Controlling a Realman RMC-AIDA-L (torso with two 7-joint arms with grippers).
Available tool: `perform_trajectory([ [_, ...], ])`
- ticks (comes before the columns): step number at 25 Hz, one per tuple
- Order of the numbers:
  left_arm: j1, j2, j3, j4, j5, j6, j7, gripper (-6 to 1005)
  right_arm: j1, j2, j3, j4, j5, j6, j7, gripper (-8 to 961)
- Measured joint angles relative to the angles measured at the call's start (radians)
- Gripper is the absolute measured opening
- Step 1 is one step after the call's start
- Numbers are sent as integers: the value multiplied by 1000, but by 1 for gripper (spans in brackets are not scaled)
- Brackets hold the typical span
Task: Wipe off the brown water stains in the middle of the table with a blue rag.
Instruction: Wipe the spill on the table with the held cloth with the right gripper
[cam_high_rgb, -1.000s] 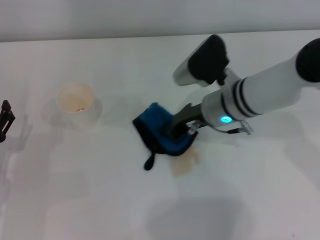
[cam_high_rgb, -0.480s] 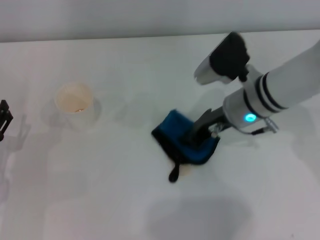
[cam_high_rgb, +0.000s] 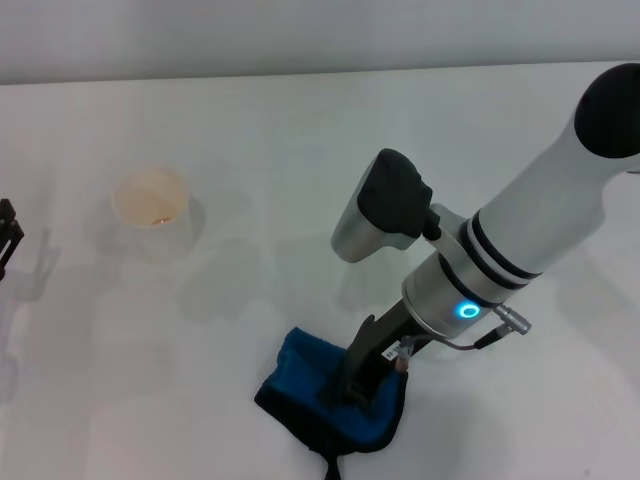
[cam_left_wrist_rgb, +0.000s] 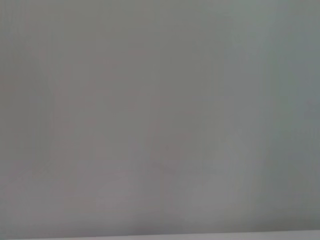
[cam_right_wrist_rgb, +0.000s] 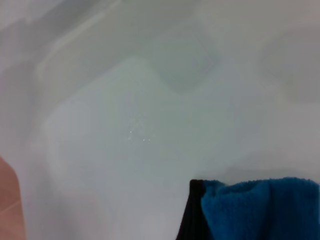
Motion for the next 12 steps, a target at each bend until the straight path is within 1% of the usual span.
perform_trajectory([
  [3, 0, 0, 0, 0, 0, 0, 0, 892, -6, -8, 49, 9, -15, -40, -4, 50],
  [7, -1, 0, 0, 0, 1, 0, 0, 892, -5, -10, 150, 9, -135, -103, -11, 47],
  [9, -2, 0, 0, 0, 1, 0, 0, 892, 0, -10, 189, 12, -187, -118, -11, 46],
  [12, -2, 0, 0, 1, 1, 0, 0, 892, 1, -11, 229, 11, -223, -115, -11, 53],
])
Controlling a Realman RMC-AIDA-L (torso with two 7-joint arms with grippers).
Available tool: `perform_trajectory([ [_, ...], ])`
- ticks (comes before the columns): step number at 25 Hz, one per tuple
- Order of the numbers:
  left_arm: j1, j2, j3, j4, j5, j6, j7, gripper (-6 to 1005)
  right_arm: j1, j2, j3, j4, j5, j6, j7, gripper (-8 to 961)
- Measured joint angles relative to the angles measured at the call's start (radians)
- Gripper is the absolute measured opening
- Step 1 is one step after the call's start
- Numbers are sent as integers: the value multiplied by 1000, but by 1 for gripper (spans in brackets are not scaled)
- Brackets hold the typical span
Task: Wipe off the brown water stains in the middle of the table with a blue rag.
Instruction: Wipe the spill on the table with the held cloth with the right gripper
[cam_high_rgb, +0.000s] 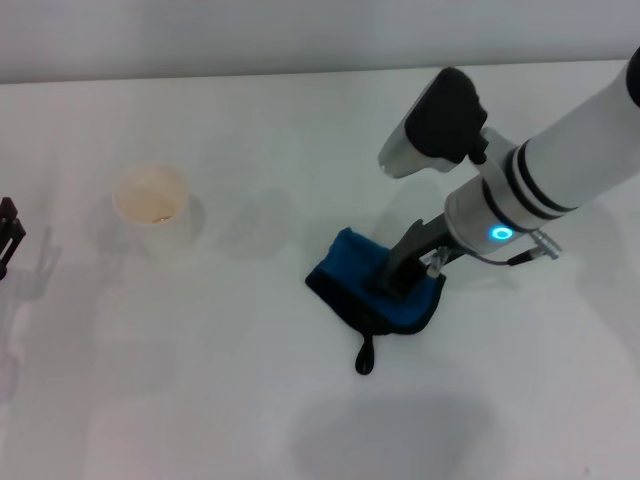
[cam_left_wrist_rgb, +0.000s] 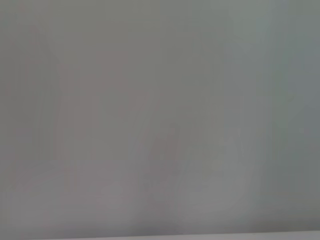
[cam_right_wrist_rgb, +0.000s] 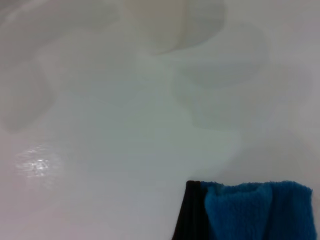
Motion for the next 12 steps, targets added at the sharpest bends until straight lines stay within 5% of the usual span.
perform_trajectory([
  [12, -4, 0, 0, 0, -1, 1, -9, 894, -37, 3, -9, -150, -12, 251, 2, 81],
])
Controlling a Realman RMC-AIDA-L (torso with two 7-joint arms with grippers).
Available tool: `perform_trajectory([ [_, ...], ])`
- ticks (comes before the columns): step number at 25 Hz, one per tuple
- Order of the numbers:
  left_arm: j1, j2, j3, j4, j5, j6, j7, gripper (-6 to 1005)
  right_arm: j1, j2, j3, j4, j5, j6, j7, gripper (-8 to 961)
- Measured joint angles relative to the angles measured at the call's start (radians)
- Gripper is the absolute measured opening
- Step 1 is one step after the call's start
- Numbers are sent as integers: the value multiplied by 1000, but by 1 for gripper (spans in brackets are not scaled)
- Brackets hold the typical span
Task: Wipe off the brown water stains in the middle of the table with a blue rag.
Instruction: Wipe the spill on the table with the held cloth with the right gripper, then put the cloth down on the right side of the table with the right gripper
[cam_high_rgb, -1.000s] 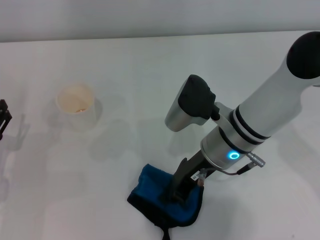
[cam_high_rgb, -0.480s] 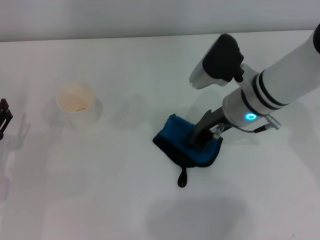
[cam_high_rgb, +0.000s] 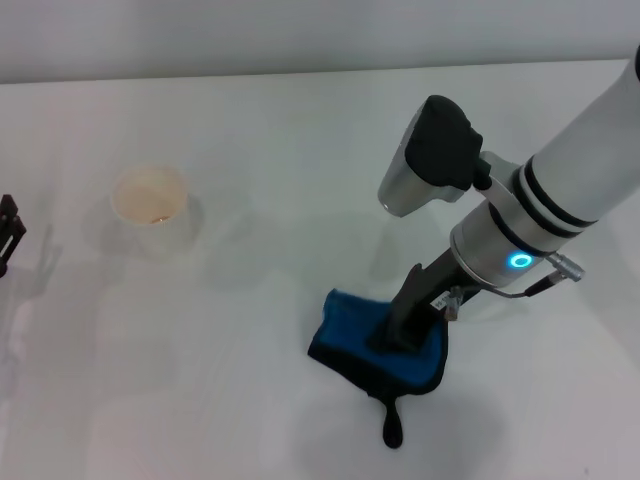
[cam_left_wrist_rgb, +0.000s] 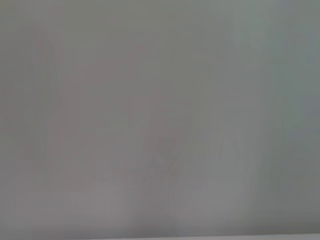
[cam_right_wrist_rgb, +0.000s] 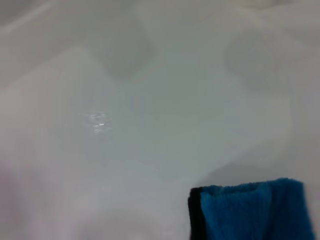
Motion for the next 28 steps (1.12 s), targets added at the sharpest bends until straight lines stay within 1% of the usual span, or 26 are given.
perform_trajectory([
  [4, 0, 0, 0, -1, 0, 0, -3, 895, -29, -2, -1, -94, -39, 72, -2, 90],
  [8, 0, 0, 0, -1, 0, 0, -3, 894, -35, 1, -16, -118, -113, 119, 32, 100],
  [11, 0, 0, 0, -1, -1, 0, -3, 894, -36, 1, -46, -120, -132, 136, 58, 106],
  [18, -6, 0, -2, 1, -2, -1, -4, 892, -36, 2, -57, -120, -132, 144, 102, 123],
  [28, -12, 0, -2, 6, -2, -1, -4, 893, -44, 5, -65, -130, -127, 119, 140, 146],
])
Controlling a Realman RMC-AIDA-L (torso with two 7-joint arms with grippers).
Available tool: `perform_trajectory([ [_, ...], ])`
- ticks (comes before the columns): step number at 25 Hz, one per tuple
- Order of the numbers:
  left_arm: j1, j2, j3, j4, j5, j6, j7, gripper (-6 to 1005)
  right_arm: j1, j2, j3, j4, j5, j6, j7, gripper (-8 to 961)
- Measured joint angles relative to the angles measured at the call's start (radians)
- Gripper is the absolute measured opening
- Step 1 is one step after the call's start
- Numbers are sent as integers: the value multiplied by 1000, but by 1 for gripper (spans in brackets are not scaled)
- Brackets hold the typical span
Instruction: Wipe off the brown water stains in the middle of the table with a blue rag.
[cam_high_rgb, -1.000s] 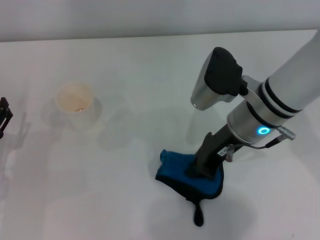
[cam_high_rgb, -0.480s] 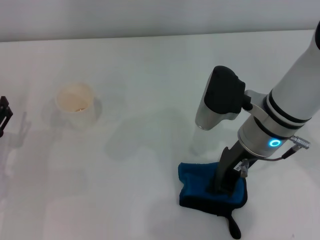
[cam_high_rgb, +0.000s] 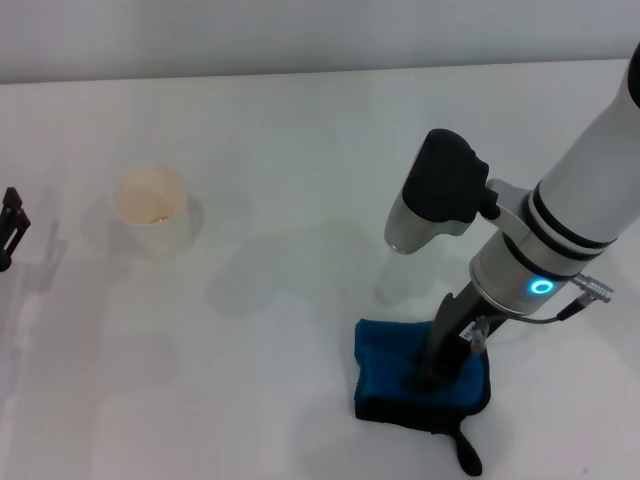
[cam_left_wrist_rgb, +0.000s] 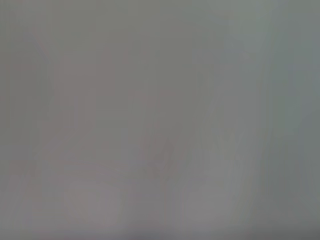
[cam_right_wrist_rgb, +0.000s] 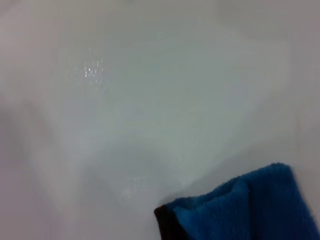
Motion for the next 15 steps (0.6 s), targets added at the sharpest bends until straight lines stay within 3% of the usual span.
perform_trajectory([
  [3, 0, 0, 0, -1, 0, 0, 0, 893, -13, 1, -1, -34, 4, -11, -1, 153],
  [8, 0, 0, 0, -2, 0, 0, 0, 892, -19, 1, 5, -63, 40, -29, -3, 316],
  [11, 0, 0, 0, -4, 0, 0, 0, 892, -20, -2, 24, -63, 73, -36, -4, 596],
  [15, 0, 0, 0, -6, 0, 0, -1, 893, -31, -1, 108, -64, 134, -44, -23, 758],
])
